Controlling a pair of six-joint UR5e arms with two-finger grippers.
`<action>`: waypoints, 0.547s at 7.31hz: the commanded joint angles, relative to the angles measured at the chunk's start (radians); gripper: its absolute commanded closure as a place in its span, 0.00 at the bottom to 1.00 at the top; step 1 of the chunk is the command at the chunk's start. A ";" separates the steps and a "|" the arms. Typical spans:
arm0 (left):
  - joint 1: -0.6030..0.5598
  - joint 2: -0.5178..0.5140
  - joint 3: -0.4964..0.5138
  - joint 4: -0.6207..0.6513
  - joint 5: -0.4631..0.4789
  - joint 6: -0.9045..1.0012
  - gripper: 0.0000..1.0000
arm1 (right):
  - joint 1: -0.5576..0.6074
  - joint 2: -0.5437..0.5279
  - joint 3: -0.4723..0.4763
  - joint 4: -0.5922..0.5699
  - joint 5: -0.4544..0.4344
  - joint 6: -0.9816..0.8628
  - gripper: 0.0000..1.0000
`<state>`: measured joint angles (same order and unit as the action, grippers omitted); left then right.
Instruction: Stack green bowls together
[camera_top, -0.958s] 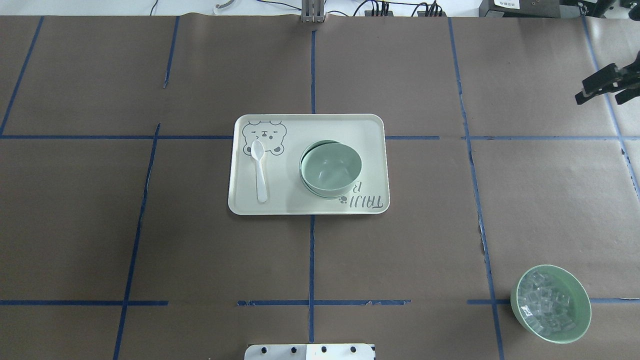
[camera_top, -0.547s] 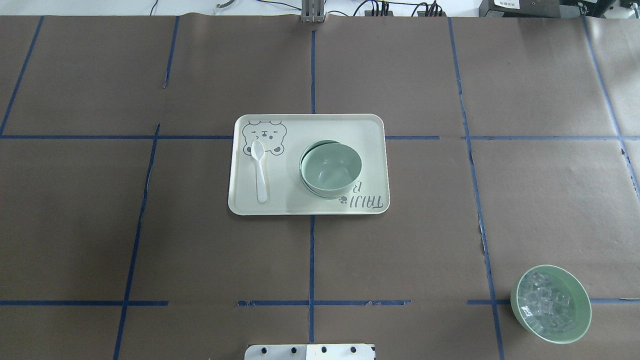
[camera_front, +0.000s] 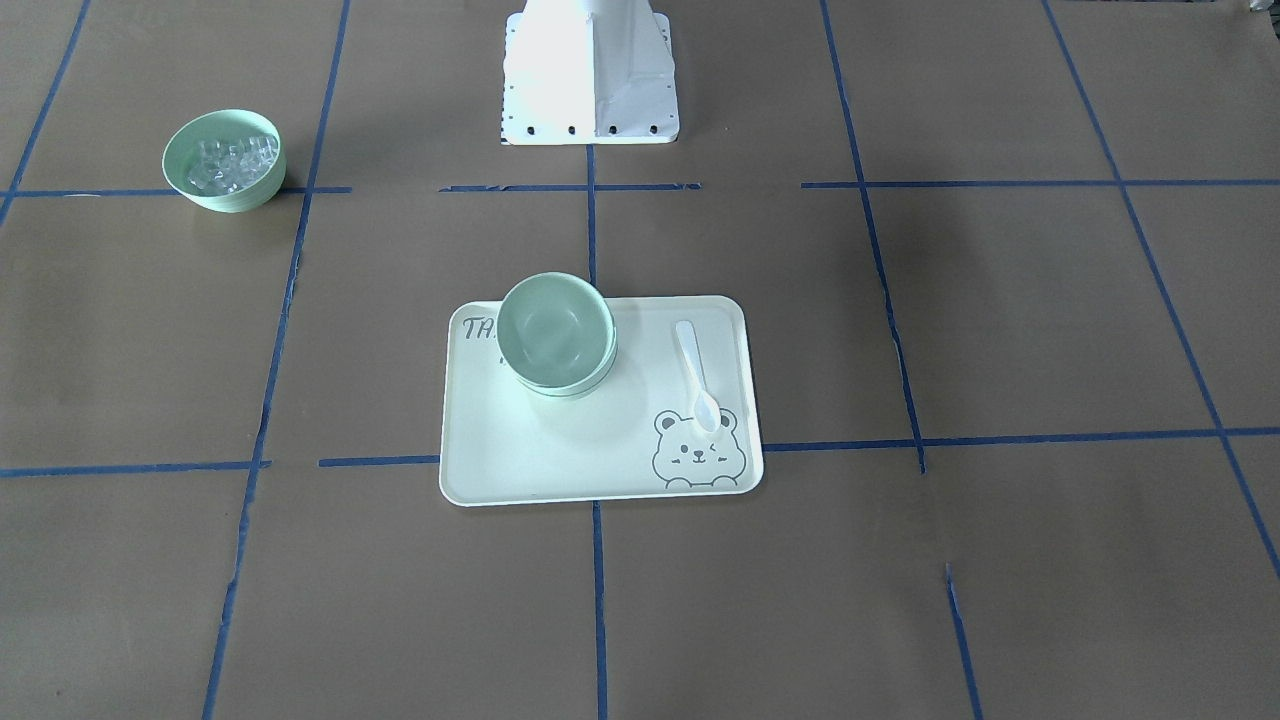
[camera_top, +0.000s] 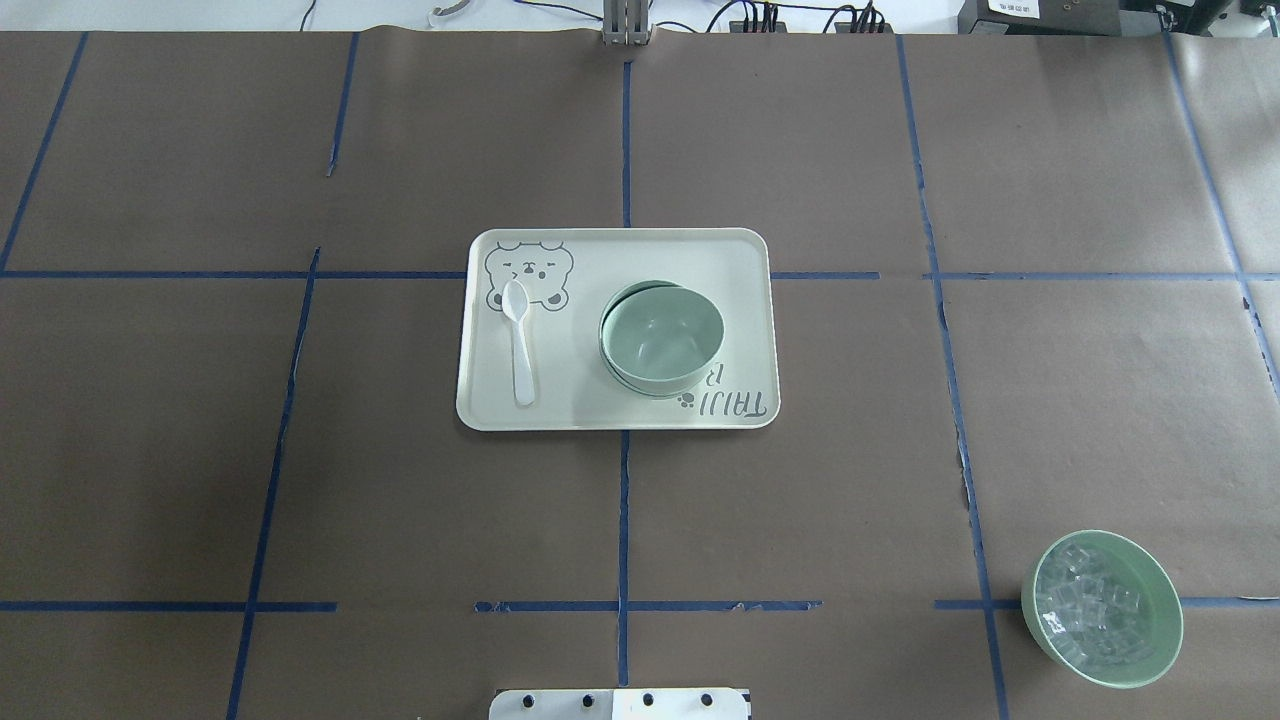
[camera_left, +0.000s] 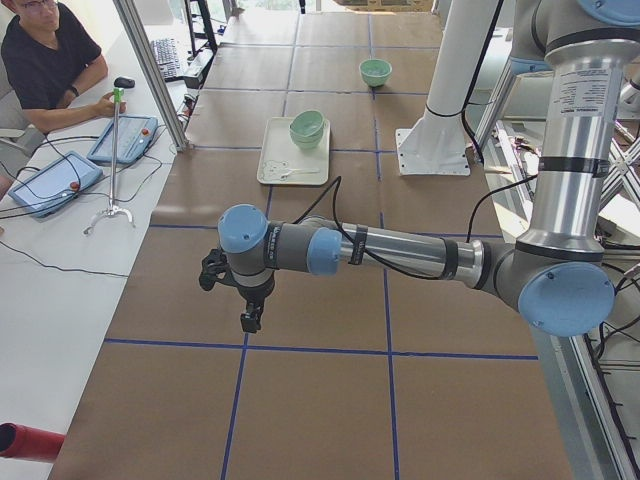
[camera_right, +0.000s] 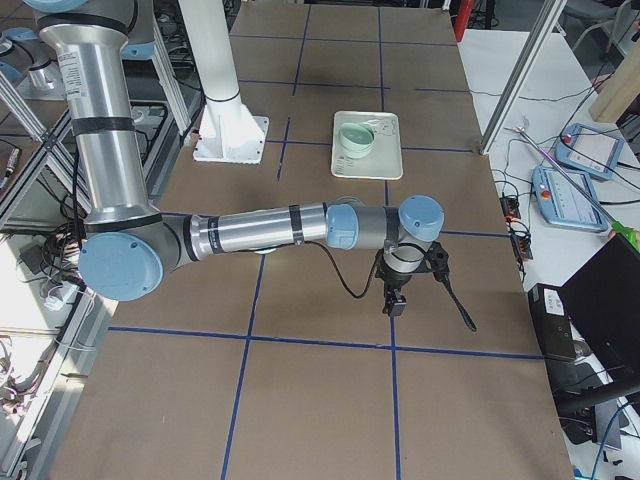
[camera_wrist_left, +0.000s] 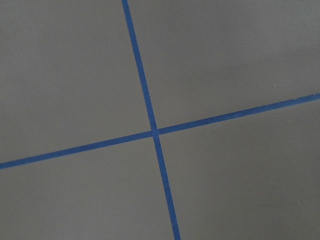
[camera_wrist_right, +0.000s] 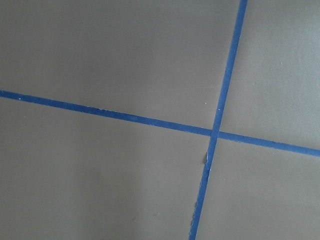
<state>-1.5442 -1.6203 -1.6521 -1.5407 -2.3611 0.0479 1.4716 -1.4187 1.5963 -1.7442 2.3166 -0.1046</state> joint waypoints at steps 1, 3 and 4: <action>0.001 0.013 -0.033 -0.002 -0.001 -0.008 0.00 | -0.008 -0.005 -0.006 0.008 -0.014 0.000 0.00; 0.022 -0.001 -0.049 0.010 0.002 -0.005 0.00 | -0.010 -0.003 -0.004 0.006 -0.014 0.000 0.00; 0.026 -0.001 -0.038 0.017 0.002 -0.003 0.00 | -0.016 -0.005 -0.006 0.006 -0.010 0.002 0.00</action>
<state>-1.5265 -1.6188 -1.6939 -1.5327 -2.3596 0.0427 1.4607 -1.4224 1.5912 -1.7380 2.3037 -0.1036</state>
